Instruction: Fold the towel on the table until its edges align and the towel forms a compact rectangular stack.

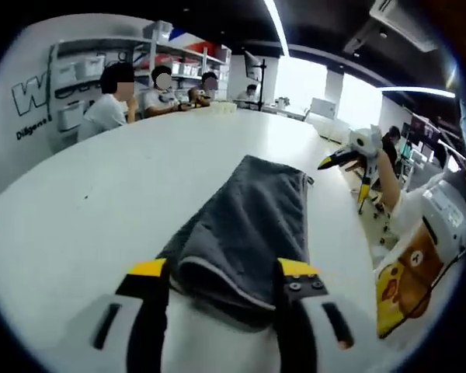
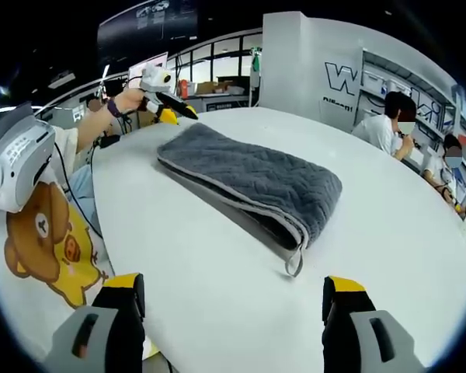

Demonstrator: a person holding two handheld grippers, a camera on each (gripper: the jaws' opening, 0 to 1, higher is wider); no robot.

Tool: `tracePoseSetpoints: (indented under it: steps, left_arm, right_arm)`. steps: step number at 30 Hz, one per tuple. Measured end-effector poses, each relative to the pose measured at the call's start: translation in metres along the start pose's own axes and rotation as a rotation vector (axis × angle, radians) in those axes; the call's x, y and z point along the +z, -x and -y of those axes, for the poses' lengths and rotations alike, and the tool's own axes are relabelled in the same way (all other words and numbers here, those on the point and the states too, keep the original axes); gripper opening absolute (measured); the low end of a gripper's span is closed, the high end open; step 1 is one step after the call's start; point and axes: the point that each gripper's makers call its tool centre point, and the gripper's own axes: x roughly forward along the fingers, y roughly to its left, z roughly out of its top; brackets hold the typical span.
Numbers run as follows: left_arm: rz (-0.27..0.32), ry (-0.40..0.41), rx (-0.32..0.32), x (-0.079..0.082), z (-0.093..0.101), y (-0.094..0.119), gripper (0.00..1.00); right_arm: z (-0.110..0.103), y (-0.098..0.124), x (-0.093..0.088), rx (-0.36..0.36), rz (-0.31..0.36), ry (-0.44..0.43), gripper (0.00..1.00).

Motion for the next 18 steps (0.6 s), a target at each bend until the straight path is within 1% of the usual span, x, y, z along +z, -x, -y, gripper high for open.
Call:
tracePoseSetpoints:
  steps: [2,3,5,7,10,16,18]
  left_arm:
    - [0.026,0.03,-0.011,0.003,-0.004,-0.005,0.47]
    - [0.028,0.058,-0.02,0.002,-0.005,-0.007,0.46]
    - [0.021,0.061,-0.026,0.0,-0.007,-0.011,0.4]
    - [0.014,0.07,-0.019,-0.003,-0.009,-0.014,0.34]
    - [0.021,0.111,-0.013,-0.003,-0.018,-0.016,0.27]
    - [0.019,0.198,-0.036,-0.008,-0.026,-0.021,0.25]
    - [0.012,0.236,-0.054,-0.011,-0.025,-0.022,0.25]
  right_arm:
    - [0.0,0.0,0.002,-0.002,0.002,0.0,0.99]
    - [0.001,0.001,0.003,-0.002,0.005,0.001,0.99]
    - [0.002,0.001,0.004,-0.004,0.007,0.002,0.99]
    - [0.003,0.001,0.006,-0.007,0.01,0.001,0.99]
    - [0.006,0.001,0.007,-0.011,0.015,-0.005,0.99]
    - [0.006,0.001,0.007,-0.009,0.012,-0.003,0.99]
    - [0.006,0.0,0.007,-0.008,0.012,-0.003,0.99]
